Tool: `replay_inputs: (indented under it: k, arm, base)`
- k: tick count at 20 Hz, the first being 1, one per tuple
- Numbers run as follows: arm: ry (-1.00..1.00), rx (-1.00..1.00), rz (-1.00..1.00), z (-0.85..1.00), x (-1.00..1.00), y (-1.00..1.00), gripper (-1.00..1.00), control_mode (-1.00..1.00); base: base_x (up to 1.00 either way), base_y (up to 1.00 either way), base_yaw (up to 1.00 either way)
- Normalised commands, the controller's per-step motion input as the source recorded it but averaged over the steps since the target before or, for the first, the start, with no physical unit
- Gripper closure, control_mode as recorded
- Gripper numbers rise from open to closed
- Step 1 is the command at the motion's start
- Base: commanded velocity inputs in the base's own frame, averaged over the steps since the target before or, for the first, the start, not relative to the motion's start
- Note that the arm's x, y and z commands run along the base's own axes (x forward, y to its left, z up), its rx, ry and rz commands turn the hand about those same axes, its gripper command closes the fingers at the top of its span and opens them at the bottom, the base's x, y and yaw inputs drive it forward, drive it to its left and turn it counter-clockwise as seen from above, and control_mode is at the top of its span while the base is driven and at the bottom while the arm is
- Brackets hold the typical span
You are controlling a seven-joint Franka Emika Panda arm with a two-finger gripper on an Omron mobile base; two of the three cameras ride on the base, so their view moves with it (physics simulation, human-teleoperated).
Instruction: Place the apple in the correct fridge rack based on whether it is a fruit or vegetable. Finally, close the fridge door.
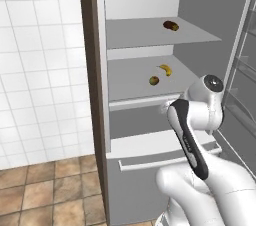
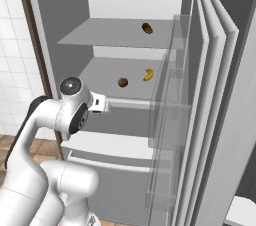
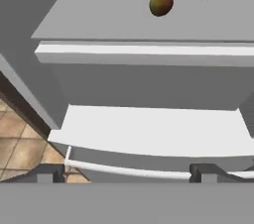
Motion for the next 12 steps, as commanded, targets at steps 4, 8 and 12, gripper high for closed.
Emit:
replay_inputs:
  k: [4, 8, 12]
  arm:
    - [0.00, -0.01, -0.01, 0.00, -0.08, 0.14, -1.00, 1.00]
    - [0.00, 0.00, 0.00, 0.00, 0.00, 0.00, -1.00, 1.00]
    - [0.00, 0.00, 0.00, 0.00, 0.00, 0.00, -1.00, 1.00]
  base:
    - [-0.23, 0.08, -0.01]
    - [-0.79, 0.03, -0.03]
    - [-0.97, 0.00, -0.05]
